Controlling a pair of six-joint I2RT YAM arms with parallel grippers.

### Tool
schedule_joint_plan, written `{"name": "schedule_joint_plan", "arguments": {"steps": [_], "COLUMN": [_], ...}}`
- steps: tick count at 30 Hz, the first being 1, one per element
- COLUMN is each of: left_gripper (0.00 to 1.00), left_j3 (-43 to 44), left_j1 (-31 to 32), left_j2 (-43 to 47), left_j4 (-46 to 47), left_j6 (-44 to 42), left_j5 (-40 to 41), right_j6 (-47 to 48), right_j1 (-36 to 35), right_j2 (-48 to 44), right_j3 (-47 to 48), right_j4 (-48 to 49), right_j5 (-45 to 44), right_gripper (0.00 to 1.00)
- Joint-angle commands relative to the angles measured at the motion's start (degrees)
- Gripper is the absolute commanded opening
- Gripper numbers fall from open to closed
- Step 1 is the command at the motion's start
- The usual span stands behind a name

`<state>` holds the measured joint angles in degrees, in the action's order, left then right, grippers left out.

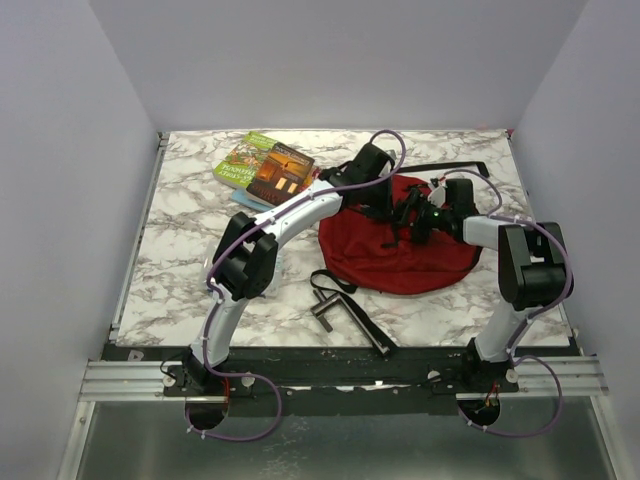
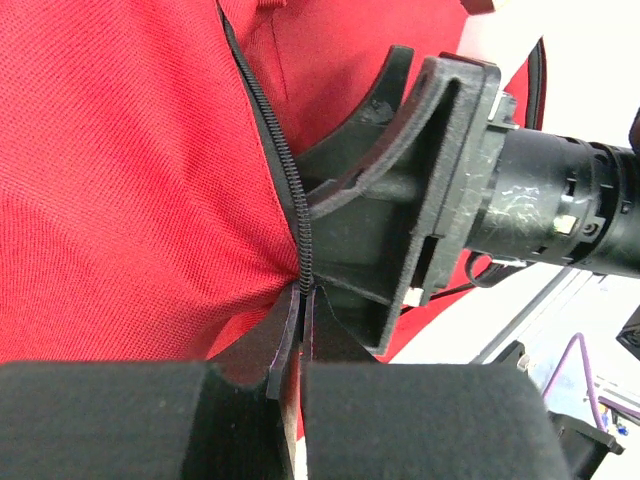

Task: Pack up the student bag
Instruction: Place the stationery in the student bag.

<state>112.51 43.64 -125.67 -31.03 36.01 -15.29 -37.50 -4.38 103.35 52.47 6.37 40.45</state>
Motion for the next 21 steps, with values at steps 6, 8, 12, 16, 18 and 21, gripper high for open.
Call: {"name": "schedule_joint_plan", "arguments": {"steps": [6, 8, 12, 16, 18, 21], "left_gripper": [0.00, 0.00, 0.00, 0.00, 0.00, 0.00], "left_j3": [-1.5, -1.4, -1.9, -2.0, -2.2, -2.8], "left_j1": [0.3, 0.4, 0.7, 0.7, 0.7, 0.7], "left_j2": [1.3, 1.1, 1.2, 1.4, 1.7, 2.1], "left_j4": [0.3, 0.3, 0.3, 0.3, 0.3, 0.3], "left_j6": [0.5, 0.8, 0.9, 1.0, 0.9, 1.0], "left_j5": [-1.8, -2.4, -2.5, -2.5, -2.2, -2.2], "right_j6": [-2.9, -4.6, -10.8, -13.4, -9.9, 0.8], "right_j1": [0.4, 0.4, -1.1, -4.6, -3.8, -2.5], "right_j2": [-6.6, -6.0, -1.6, 2.6, 2.1, 0.5], "right_j3": [-6.2, -7.3, -7.1, -3.0, -1.1, 3.4], "right_j4": [-1.8, 0.9, 9.6, 10.9, 5.5, -11.6], "right_j5": [-0.2, 0.9, 4.4, 5.8, 4.9, -4.2], "right_gripper": [0.55, 0.51, 0.29, 0.21, 0.21, 0.39]}}
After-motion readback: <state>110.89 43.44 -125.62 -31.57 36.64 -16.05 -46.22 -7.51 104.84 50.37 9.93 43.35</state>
